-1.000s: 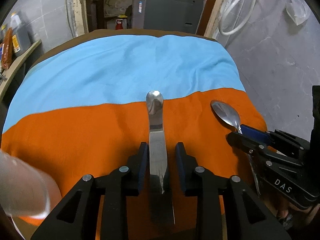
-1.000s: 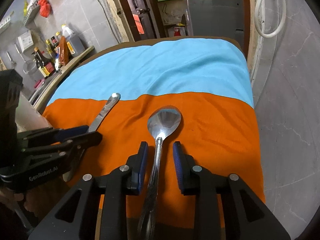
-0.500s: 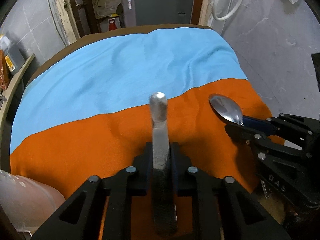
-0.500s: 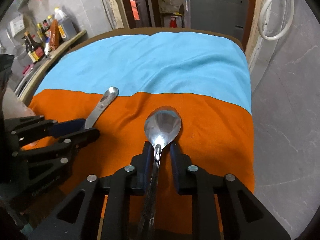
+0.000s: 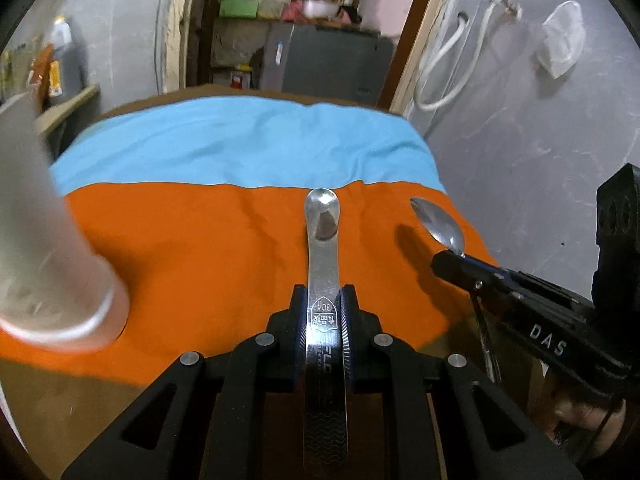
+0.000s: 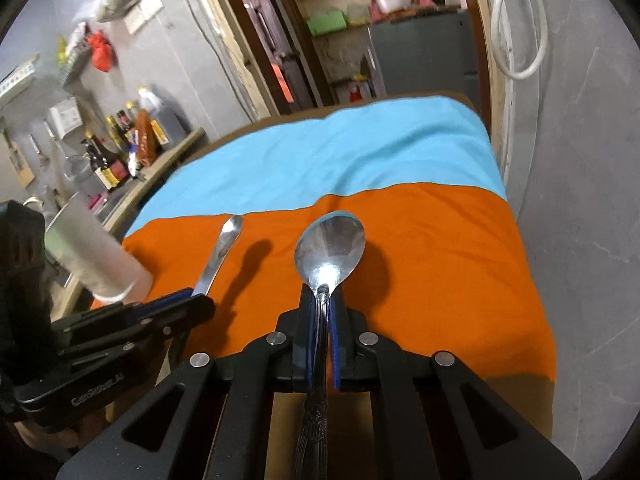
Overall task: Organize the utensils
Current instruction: 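Lift the knife with the left tool while the right tool lifts the spoon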
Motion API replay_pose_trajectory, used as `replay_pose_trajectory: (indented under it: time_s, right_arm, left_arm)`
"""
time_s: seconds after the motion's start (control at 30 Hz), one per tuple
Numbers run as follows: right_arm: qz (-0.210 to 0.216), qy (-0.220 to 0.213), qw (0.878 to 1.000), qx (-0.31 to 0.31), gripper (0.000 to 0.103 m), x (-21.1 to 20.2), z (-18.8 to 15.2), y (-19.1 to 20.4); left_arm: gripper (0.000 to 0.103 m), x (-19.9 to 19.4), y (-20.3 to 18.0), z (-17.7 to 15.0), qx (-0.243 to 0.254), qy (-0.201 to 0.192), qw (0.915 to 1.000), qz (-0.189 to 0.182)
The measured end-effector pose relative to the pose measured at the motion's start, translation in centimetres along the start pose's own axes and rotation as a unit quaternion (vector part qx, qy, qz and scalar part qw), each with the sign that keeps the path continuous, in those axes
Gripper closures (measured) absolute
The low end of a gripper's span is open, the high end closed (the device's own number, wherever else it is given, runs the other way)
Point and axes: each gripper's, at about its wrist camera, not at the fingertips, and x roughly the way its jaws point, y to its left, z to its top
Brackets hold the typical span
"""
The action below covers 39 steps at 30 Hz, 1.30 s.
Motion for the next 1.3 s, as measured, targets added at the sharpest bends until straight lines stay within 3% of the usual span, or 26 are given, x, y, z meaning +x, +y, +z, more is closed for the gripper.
replay_pose_trajectory:
  time_s: [0.17, 0.37, 0.8, 1.1, 1.3]
  right_arm:
    - [0.01, -0.05, 0.999, 0.0, 0.099, -2.6, -0.9, 1.6]
    - [0.033, -0.077, 0.996, 0.012, 0.099, -3.9, -1.0, 2.3]
    - [0.031, -0.15, 0.986, -0.059, 0.099, -7.5, 0.5, 7.7]
    - [0.045, -0.178, 0.98, -0.082, 0.101, -8.9, 1.9, 10.6]
    - [0.045, -0.173, 0.978, -0.107, 0.103, -8.6, 2.3, 12.9]
  left_arm:
    - [0.09, -3.3, -0.5, -0.9, -0.007, -0.049, 0.9988, 0.004]
    - [0.09, -5.0, -1.3, -0.4, -0.007, -0.07, 0.9975, 0.001]
    - [0.09, -10.0, -1.4, 0.3, 0.005, -0.154, 0.988, 0.002]
    - [0.09, -13.9, -0.1, 0.8, -0.004, -0.195, 0.9808, 0.005]
    - [0.09, -15.9, 1.8, 1.2, -0.015, -0.211, 0.9773, 0.013]
